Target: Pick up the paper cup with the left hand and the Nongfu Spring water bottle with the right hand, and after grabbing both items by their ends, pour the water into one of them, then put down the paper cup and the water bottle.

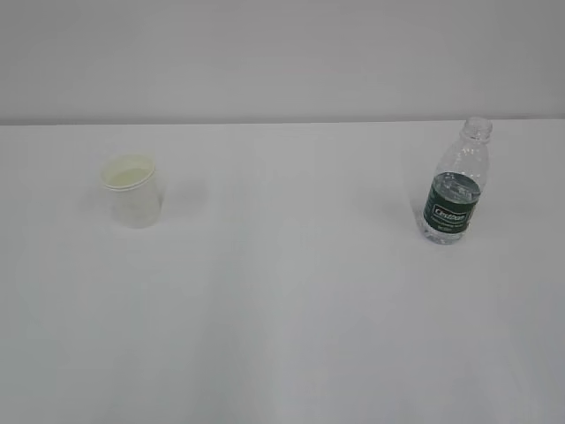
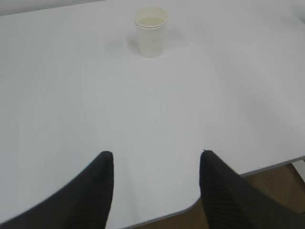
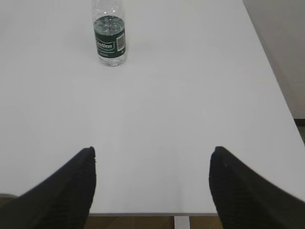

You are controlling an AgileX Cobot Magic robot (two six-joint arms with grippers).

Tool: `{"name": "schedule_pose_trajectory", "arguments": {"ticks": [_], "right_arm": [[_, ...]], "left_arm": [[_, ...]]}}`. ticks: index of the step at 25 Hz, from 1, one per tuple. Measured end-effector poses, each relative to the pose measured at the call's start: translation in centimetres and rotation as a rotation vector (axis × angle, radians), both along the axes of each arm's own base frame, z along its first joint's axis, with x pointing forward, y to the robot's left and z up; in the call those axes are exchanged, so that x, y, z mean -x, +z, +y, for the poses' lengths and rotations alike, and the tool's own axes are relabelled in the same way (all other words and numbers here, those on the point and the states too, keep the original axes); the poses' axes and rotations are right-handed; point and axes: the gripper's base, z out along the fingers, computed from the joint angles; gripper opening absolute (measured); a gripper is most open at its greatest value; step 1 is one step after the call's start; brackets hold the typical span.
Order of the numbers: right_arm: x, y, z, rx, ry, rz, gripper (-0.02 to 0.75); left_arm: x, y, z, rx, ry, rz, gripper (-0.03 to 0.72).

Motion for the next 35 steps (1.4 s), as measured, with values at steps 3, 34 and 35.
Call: {"name": "schedule_pose_trajectory", "arguments": {"ticks": [3,34,35], "right_arm": [[0.06,0.01,0.09,0.000,-0.075,-0.002,0.554],[0.12,0.03,0.16,0.002,-0.148,-0.004,0.554],[0.12,0.03,0.16,0.002,-0.148,-0.004,0.554]], "left_arm": [[0.04,0.00,-0.05,0.000,0.056,0.000,0.408],[0.15,0.02,-0.24,0.000,0.274,-0.002,0.368],[0.15,0.02,-0.24,0.000,0.274,-0.002,0.368]]}}
